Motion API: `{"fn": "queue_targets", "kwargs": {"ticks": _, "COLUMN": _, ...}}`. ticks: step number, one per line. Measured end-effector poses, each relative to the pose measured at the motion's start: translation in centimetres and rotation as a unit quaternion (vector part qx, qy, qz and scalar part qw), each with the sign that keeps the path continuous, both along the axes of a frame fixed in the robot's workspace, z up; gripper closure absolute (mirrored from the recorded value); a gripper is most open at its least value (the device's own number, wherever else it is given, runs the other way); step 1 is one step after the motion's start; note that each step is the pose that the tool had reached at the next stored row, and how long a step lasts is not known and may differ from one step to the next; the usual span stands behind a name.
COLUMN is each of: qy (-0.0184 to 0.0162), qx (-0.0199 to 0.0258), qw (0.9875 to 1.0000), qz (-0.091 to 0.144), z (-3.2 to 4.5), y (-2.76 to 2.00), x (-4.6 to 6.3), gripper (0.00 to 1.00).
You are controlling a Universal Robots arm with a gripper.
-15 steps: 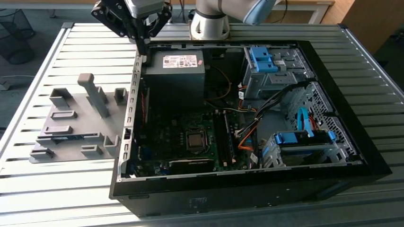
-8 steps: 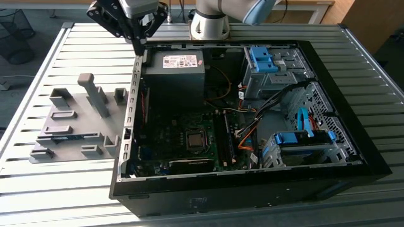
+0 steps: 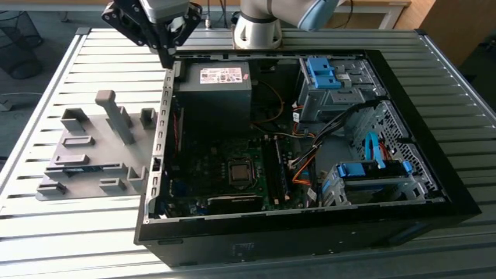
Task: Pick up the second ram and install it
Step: 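Reach for the second ram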
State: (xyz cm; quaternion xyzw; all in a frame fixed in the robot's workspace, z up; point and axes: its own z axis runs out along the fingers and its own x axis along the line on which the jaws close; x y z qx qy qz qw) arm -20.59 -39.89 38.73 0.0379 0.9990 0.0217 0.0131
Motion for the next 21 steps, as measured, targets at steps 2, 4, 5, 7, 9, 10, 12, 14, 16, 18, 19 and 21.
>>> {"fn": "queue_targets", "kwargs": {"ticks": 2, "qy": 0.0000, "qx": 0.0000, "qw": 1.0000, "qz": 0.000, "z": -0.02, "y": 0.00, "x": -0.1, "gripper": 0.89}}
{"fn": "queue_targets", "kwargs": {"ticks": 4, "qy": 0.0000, "qx": 0.0000, "qw": 1.0000, "qz": 0.000, "z": -0.04, "y": 0.00, "x": -0.3, "gripper": 0.89}}
{"fn": "queue_targets", "kwargs": {"ticks": 5, "qy": 0.0001, "qx": 0.0000, "qw": 1.0000, "qz": 0.000, "z": -0.05, "y": 0.00, "x": -0.4, "gripper": 0.89}}
{"fn": "queue_targets", "kwargs": {"ticks": 7, "qy": 0.0000, "qx": 0.0000, "qw": 1.0000, "qz": 0.000, "z": -0.07, "y": 0.00, "x": -0.6, "gripper": 0.89}}
{"fn": "queue_targets", "kwargs": {"ticks": 9, "qy": 0.0001, "qx": 0.0000, "qw": 1.0000, "qz": 0.000, "z": -0.09, "y": 0.00, "x": -0.8, "gripper": 0.89}}
{"fn": "queue_targets", "kwargs": {"ticks": 10, "qy": 0.0001, "qx": 0.0000, "qw": 1.0000, "qz": 0.000, "z": -0.10, "y": 0.00, "x": -0.8, "gripper": 0.89}}
{"fn": "queue_targets", "kwargs": {"ticks": 12, "qy": 0.0001, "qx": 0.0000, "qw": 1.0000, "qz": 0.000, "z": -0.12, "y": 0.00, "x": -1.0, "gripper": 0.89}}
{"fn": "queue_targets", "kwargs": {"ticks": 14, "qy": 0.0002, "qx": 0.0000, "qw": 1.0000, "qz": 0.000, "z": -0.14, "y": 0.00, "x": -1.2, "gripper": 0.89}}
{"fn": "queue_targets", "kwargs": {"ticks": 16, "qy": 0.0002, "qx": 0.0000, "qw": 1.0000, "qz": 0.000, "z": -0.16, "y": 0.00, "x": -1.4, "gripper": 0.89}}
{"fn": "queue_targets", "kwargs": {"ticks": 18, "qy": 0.0002, "qx": 0.0000, "qw": 1.0000, "qz": 0.000, "z": -0.18, "y": 0.00, "x": -1.6, "gripper": 0.89}}
{"fn": "queue_targets", "kwargs": {"ticks": 19, "qy": 0.0002, "qx": 0.0000, "qw": 1.0000, "qz": 0.000, "z": -0.18, "y": 0.00, "x": -1.7, "gripper": 0.89}}
{"fn": "queue_targets", "kwargs": {"ticks": 21, "qy": 0.0002, "qx": 0.0000, "qw": 1.0000, "qz": 0.000, "z": -0.20, "y": 0.00, "x": -1.9, "gripper": 0.89}}
